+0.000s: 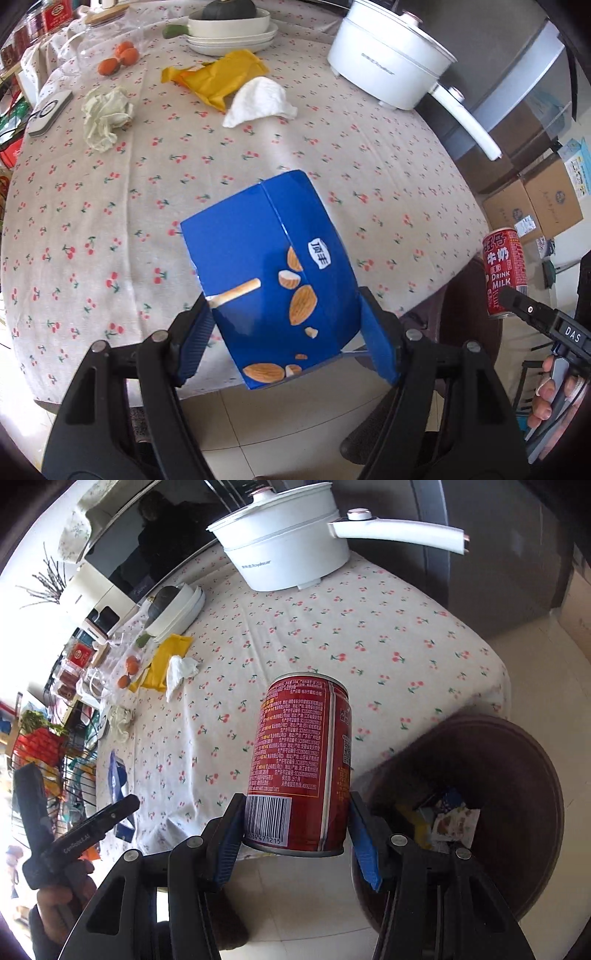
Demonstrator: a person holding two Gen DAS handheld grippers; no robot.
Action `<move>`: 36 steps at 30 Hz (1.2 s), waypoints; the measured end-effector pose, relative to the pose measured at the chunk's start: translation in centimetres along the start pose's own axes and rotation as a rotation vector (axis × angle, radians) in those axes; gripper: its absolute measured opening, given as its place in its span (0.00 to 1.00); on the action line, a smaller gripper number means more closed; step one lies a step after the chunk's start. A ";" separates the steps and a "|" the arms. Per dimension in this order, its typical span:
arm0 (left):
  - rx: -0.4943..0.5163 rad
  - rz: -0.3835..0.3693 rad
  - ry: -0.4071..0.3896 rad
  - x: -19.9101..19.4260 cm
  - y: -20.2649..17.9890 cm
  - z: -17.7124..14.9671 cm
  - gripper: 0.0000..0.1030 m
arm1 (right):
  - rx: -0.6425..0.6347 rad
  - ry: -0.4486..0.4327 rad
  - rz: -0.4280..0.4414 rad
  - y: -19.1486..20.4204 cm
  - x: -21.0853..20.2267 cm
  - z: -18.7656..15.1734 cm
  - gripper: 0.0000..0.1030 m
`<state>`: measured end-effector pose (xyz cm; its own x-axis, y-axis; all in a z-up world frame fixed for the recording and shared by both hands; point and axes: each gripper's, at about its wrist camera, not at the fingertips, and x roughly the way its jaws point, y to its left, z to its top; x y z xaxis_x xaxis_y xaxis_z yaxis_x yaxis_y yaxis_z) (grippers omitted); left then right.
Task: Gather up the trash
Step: 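Carry the blue box and red can over the bin with both tools, then open both tools to drop the box and can into the bin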
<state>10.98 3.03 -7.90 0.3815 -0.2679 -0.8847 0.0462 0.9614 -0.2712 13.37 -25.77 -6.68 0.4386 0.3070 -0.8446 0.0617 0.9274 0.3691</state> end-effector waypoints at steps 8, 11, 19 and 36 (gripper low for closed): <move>0.188 -0.074 0.028 1.4 -7.6 -1.4 0.72 | 0.023 -0.064 -0.047 -4.9 -3.6 -1.8 0.53; 0.241 -0.098 0.047 2.3 -10.1 -1.8 0.72 | 0.057 -0.061 -0.078 -7.5 -4.2 -2.6 0.53; 0.382 -0.166 0.108 5.4 -17.7 -3.3 0.73 | 0.124 -0.047 -0.138 -13.6 -5.7 -5.5 0.53; 0.531 -0.084 0.007 5.7 -21.3 -3.6 0.92 | 0.193 -0.025 -0.165 -18.4 -6.8 -7.4 0.53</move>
<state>8.88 -19.22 -8.49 0.3500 -0.3443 -0.8712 0.5379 0.8352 -0.1140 2.59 -43.36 -10.62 0.4307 0.1468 -0.8905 0.3031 0.9059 0.2959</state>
